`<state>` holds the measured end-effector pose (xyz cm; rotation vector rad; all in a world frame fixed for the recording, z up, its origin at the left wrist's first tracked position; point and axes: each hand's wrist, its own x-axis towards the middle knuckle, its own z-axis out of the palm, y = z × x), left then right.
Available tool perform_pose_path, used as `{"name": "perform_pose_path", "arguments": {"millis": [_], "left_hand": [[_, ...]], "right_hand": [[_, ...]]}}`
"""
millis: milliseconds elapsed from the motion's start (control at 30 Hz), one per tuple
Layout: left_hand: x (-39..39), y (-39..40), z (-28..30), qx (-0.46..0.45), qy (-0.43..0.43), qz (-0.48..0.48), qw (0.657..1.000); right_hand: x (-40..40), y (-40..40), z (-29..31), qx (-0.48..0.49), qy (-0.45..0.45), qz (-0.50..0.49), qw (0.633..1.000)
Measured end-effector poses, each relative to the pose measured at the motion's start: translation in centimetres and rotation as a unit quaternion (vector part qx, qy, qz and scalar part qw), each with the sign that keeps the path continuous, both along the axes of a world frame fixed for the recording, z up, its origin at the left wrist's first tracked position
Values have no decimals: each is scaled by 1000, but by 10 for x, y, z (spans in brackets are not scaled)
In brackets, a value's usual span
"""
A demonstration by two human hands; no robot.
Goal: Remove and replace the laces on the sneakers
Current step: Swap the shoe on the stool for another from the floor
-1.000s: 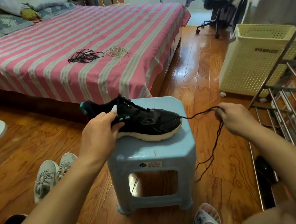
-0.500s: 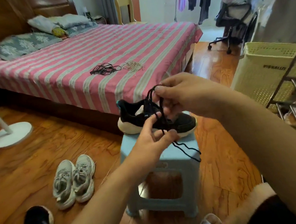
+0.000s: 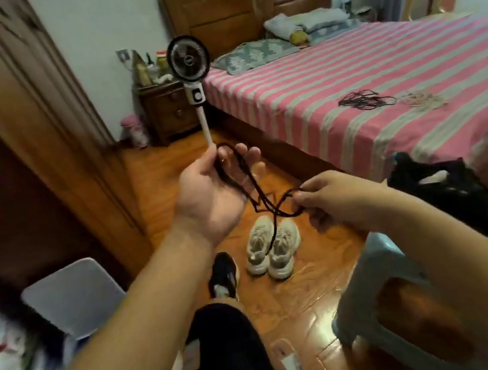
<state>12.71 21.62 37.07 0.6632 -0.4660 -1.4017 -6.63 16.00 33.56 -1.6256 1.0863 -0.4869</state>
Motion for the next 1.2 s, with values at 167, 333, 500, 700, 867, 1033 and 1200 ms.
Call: {"name": "perform_pose_path", "arguments": {"millis": [167,333,500,700,867,1033,1200], "left_hand": [[100,62,69,-24,-188,92,978],[205,132,52,90,-474,93,871],[274,161,-31,206,-585,80,780],[291,157,-128,278,-529,100,796],[287,157,-180,372,-540,91,750],[277,140,-186,444,-730,-66,516],[189,67,-144,282,-808,-129,501]], "right_hand": [[141,44,9,129,-119,188,966],[237,94,-7,15,46,268,962],[249,101,-36,10,122,268,955],[222,80,-68,42,148,215,965],[189,60,-78,41,163,183,969],[159,44,-82,43,171,150,973],[113,39,-64,-7,175,89,981]]}}
